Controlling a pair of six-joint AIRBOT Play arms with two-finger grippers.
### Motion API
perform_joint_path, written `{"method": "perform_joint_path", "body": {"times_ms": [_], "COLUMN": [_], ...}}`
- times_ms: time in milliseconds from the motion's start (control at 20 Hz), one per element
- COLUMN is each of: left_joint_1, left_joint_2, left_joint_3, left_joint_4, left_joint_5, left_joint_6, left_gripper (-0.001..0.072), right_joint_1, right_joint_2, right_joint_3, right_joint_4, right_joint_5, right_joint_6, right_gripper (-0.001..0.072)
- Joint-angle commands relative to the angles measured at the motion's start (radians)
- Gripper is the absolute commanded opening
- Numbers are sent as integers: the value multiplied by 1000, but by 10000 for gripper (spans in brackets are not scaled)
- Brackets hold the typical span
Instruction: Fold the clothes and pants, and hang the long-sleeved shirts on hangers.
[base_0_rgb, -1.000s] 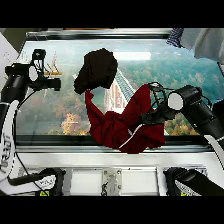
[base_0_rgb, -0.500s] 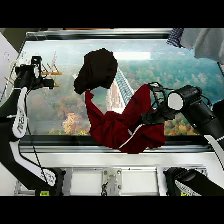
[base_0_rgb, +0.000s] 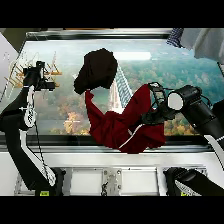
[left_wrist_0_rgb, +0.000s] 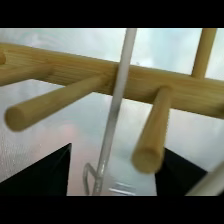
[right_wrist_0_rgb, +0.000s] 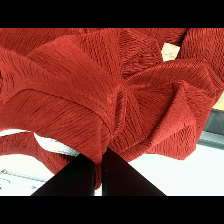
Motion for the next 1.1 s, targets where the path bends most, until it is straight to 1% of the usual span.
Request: {"method": "perform_joint_path", "body": {"times_ms": [0,100,150,500,650,950,1050], "left_joint_1": [1,1,1,1,-7,-78,-97], "left_joint_2": [-14,-14,-14,17,67,179,224], "left_joint_3": [12,12,12,13,12,12,12], "left_joint_4": [2,2,2,5,4,10,10], "left_joint_5": [0,-1,-2,-32,-35,-60,-64], "left_joint_6": [-4,-3,-3,-2,2,46,47], "left_gripper": [350,78,18,18,18,18,18], "right_joint_1": [1,1,1,1,1,1,1], "right_joint_2": [-1,-1,-1,-1,-1,-1,-1], "right_joint_3": [0,0,0,0,0,0,0], "right_joint_4": [0,0,0,0,0,0,0], "right_joint_5": [0,0,0,0,0,0,0], "right_joint_6": [0,0,0,0,0,0,0], "right_gripper": [31,30,31,31,30,31,30]}}
